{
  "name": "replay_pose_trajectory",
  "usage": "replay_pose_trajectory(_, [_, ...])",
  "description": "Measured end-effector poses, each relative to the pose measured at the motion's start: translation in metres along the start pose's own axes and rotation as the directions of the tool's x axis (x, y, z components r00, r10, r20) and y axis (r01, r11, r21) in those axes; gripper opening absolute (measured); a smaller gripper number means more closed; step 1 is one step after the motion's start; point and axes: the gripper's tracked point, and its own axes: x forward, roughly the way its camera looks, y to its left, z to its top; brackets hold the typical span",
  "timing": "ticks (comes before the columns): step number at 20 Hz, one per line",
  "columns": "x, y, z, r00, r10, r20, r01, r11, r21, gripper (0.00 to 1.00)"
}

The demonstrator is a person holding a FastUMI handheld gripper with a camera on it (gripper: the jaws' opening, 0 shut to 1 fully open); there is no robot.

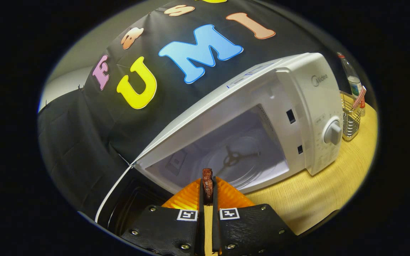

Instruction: Open the microwave, put the food inside, and close the microwave door.

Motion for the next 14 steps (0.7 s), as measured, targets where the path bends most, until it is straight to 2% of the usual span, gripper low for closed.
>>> replay_pose_trajectory(10, [0.046, -0.019, -0.002, 0.999, -0.031, 0.033, 0.032, 0.999, -0.026, 0.08])
replay_pose_trajectory(14, [0.060, -0.027, 0.000, 0.997, -0.053, 0.056, 0.055, 0.998, -0.021, 0.13])
